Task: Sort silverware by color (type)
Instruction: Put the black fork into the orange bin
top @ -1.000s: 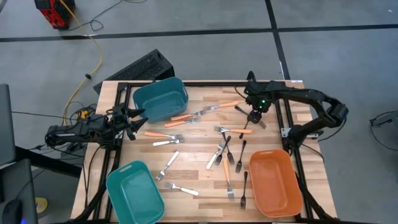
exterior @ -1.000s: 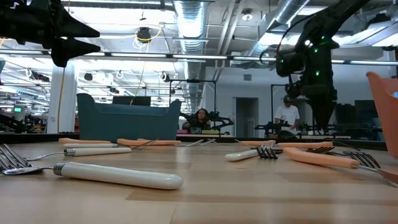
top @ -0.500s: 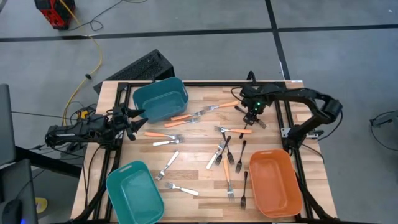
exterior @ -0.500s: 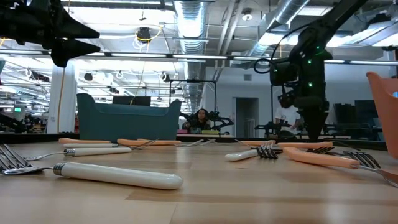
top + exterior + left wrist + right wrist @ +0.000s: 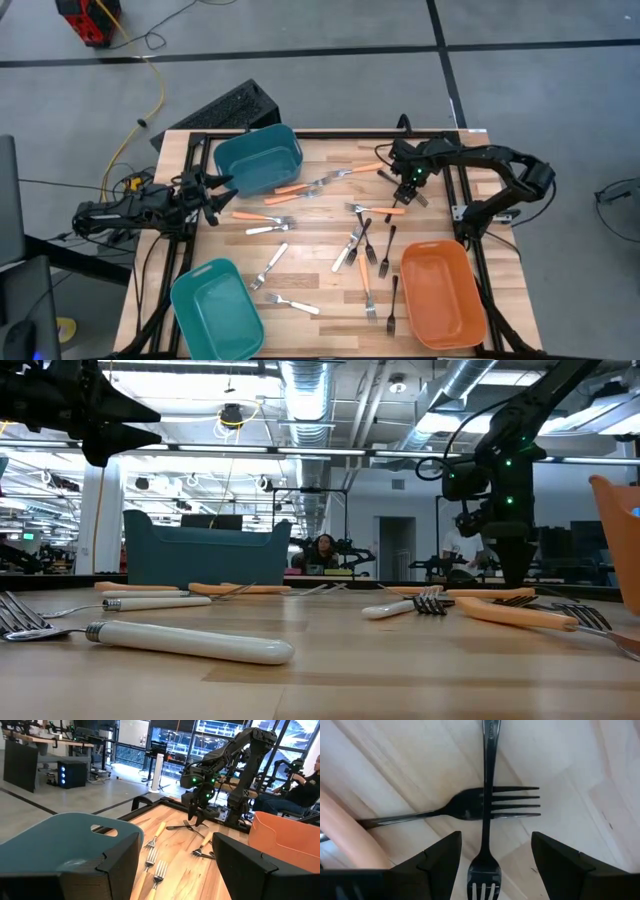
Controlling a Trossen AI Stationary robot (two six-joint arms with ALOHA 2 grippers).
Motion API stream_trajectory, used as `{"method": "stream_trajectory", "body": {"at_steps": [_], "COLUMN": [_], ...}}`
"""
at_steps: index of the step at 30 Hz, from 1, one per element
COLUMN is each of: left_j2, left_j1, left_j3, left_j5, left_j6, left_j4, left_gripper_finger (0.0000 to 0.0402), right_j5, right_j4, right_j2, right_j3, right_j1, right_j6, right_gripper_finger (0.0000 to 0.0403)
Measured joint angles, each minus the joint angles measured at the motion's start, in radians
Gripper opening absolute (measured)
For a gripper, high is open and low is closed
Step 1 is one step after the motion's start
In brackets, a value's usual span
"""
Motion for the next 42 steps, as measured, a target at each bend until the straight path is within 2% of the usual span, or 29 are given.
{"method": "stream_trajectory", "body": {"at_steps": [15,25,31,35,42], "left_j2": [0.000,0.000,0.000,0.000,0.000], "left_j1": [0.000,0.000,0.000,0.000,0.000], "left_j3": [0.000,0.000,0.000,0.000,0.000], "left_j5": [0.000,0.000,0.000,0.000,0.000], "left_j6": [-0.001,-0.001,-0.001,-0.001,0.001], "left_j4": [-0.016,-0.018,-0.018,-0.018,-0.018], "left_gripper_finger": [0.0235,0.0235,0.0235,0.0235,0.0235], "right_j5": [0.007,0.007,0.007,0.007,0.029], "right_j4": [0.018,0.018,0.018,0.018,0.018], "right_j2": [0.024,0.024,0.024,0.024,0.024], "right_j3": [-0.007,-0.007,-0.007,-0.007,-0.007], "right_j1": [-0.028,-0.033,-0.033,-0.033,-0.033], "right_j6": [-0.011,-0.011,-0.011,-0.013,-0.008], "right_gripper_finger": [0.0261,0.0169,0.0143,0.0153,0.0234]}}
